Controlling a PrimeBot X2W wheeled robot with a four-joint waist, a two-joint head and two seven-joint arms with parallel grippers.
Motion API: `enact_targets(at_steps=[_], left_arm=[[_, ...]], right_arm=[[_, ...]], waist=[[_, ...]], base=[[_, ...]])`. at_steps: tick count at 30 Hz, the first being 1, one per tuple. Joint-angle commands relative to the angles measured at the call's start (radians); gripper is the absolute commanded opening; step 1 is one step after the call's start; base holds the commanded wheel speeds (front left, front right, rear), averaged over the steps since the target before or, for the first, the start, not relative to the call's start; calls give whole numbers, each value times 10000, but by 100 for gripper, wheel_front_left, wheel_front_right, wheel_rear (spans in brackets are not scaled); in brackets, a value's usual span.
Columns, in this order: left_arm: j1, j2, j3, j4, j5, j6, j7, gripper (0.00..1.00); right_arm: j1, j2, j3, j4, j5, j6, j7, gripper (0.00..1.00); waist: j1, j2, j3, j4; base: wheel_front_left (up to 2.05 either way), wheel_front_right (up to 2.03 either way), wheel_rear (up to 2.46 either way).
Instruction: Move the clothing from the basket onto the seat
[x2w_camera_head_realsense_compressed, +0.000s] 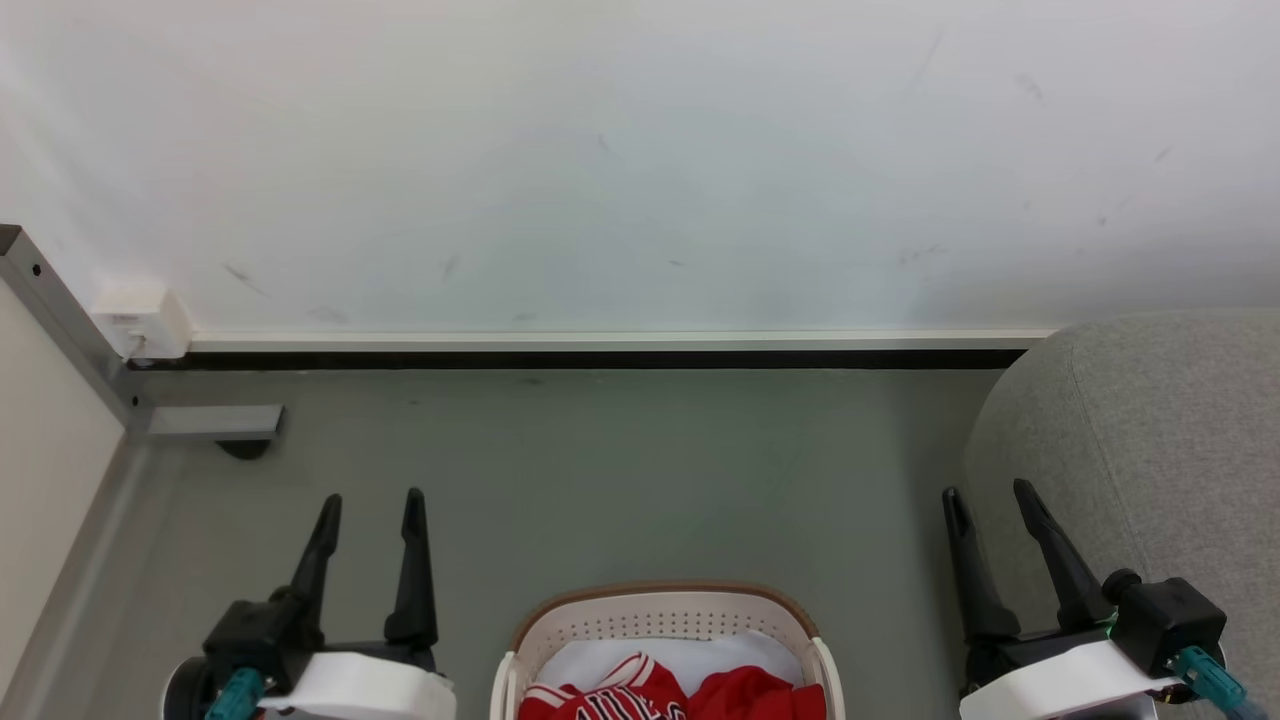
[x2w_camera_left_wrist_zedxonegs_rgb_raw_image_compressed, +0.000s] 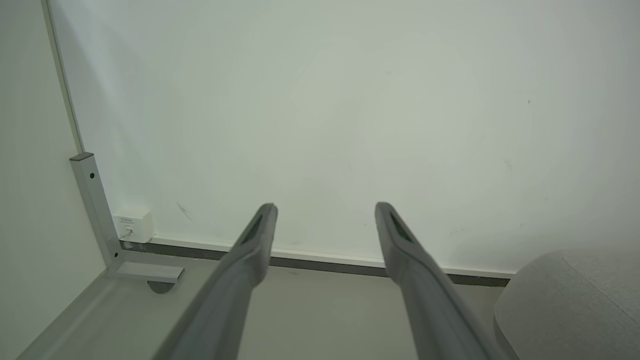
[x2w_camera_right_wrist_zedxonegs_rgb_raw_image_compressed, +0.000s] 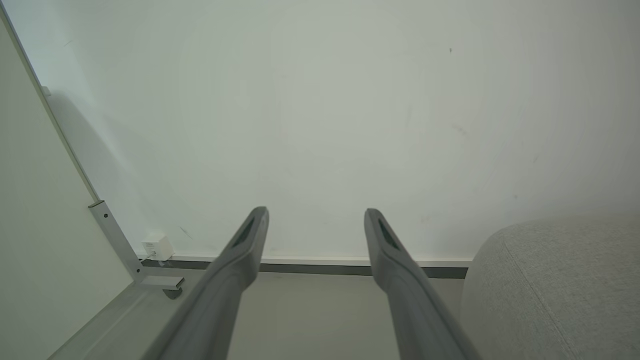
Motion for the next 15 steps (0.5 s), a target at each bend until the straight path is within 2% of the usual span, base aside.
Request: enact_targets(at_steps=[1, 12, 15], left_arm=[[-22, 85, 8, -43, 257, 33, -85, 100], [-63, 89, -89, 14, 901, 110, -262, 100], [-59, 88, -83, 14, 792, 107, -252, 100]], right_arm=[[-111, -19, 11, 2, -131, -19, -100, 100], [-190, -53, 199, 95, -723, -21, -293, 100], [-189, -52, 207, 103, -705, -21, -269, 100]], waist=[[0, 0, 5, 1], [0, 0, 5, 2], [0, 0, -4, -16]], base=[[0, 0, 0], [0, 0, 0], [0, 0, 0]])
